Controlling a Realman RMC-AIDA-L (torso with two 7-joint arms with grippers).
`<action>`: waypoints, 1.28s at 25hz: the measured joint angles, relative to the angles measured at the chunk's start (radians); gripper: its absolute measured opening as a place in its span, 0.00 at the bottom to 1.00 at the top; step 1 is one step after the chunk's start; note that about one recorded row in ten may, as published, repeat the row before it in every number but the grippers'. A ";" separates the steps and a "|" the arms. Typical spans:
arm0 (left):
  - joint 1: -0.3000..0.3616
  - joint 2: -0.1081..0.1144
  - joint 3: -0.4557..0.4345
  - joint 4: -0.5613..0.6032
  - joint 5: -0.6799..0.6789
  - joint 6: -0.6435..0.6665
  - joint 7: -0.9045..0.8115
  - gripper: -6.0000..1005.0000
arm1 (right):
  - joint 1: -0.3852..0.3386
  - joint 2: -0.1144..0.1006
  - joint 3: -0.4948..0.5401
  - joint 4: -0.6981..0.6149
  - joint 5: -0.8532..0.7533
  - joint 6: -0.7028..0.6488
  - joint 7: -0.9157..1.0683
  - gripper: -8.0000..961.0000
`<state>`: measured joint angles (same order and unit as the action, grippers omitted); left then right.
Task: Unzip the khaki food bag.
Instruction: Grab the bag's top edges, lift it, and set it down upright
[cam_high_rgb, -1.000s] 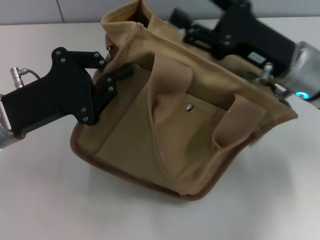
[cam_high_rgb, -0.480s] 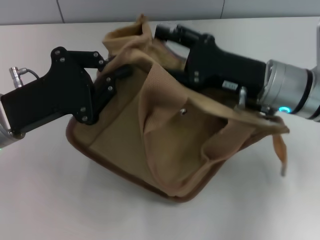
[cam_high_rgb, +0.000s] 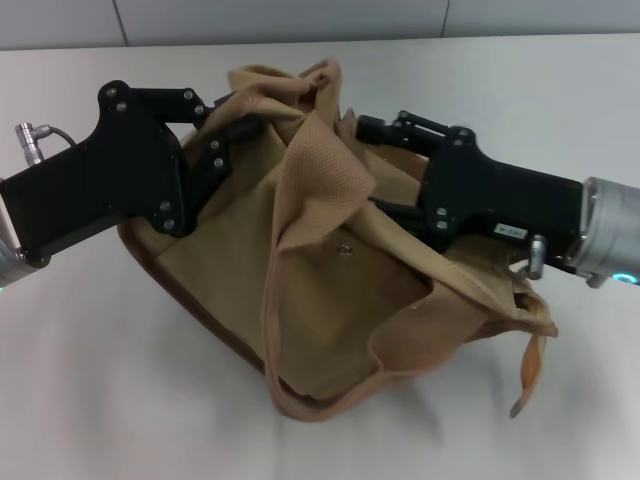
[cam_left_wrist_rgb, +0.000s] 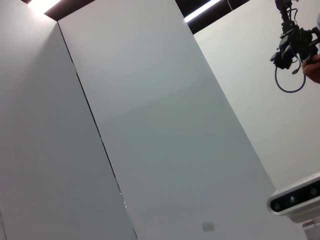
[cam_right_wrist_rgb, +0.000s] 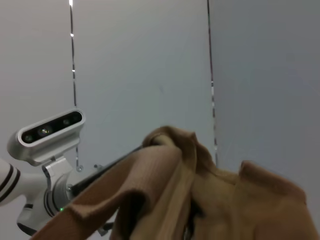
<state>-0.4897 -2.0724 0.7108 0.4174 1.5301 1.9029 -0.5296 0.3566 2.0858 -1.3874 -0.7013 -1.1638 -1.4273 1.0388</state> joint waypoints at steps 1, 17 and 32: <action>0.000 0.000 0.000 -0.001 -0.004 0.000 0.000 0.08 | -0.010 -0.001 0.003 -0.007 -0.002 0.000 0.002 0.86; 0.001 0.002 0.007 -0.001 -0.006 0.000 0.000 0.08 | 0.067 0.001 -0.054 0.084 0.333 0.004 -0.180 0.86; 0.005 0.003 0.008 0.000 -0.004 0.002 0.003 0.08 | 0.058 -0.004 -0.115 -0.093 0.015 0.125 0.066 0.86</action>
<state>-0.4851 -2.0693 0.7185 0.4172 1.5258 1.9046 -0.5263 0.4150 2.0816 -1.5022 -0.7940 -1.1489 -1.3020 1.1047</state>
